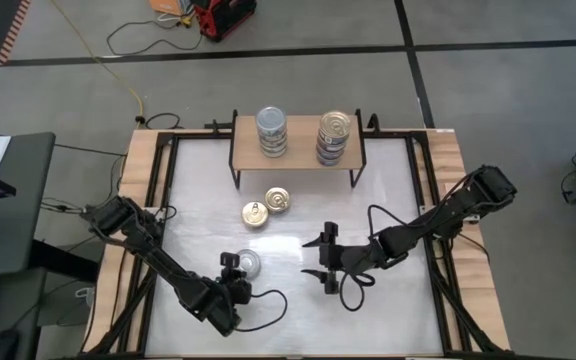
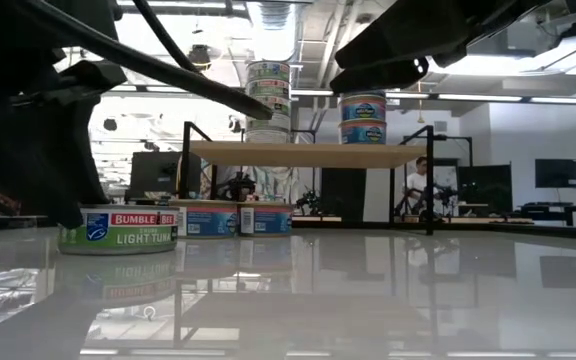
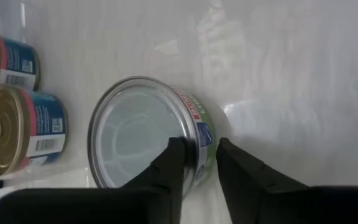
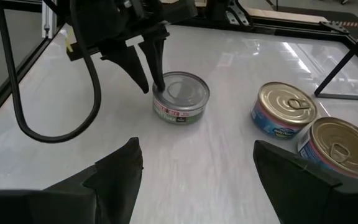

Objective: Stack canned seafood by type on shelf
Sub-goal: Stack the green white tuna can on top of the other green white tuna cans on the shelf

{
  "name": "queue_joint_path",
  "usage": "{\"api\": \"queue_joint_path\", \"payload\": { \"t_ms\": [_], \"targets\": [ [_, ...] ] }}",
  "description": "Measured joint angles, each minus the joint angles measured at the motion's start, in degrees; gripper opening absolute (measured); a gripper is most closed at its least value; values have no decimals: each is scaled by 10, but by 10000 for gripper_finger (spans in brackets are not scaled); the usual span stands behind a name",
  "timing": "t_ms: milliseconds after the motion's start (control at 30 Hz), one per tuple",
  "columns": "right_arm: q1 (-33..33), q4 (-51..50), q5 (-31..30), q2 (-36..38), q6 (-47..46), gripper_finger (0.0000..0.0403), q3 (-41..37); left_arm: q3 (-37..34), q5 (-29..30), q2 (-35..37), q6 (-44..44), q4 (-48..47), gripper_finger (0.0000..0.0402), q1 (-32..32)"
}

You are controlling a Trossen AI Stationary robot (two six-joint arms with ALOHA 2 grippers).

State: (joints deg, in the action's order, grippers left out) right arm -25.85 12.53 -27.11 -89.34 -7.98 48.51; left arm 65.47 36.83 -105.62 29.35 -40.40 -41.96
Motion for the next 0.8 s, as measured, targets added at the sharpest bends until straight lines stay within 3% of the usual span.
{"api": "queue_joint_path", "payload": {
  "t_ms": [233, 633, 800],
  "targets": [
    [0, 0, 0, 0, -6, 329, 0, 0, 12, -4, -12, -2, 6, -12],
    [0, -1, 0, 0, -7, 329, 0, 2, 23, -38, -6, 25, 1, -40],
    [0, -1, 0, 0, -8, 329, 0, 2, -22, -42, 7, 32, 0, -52]
  ]
}}
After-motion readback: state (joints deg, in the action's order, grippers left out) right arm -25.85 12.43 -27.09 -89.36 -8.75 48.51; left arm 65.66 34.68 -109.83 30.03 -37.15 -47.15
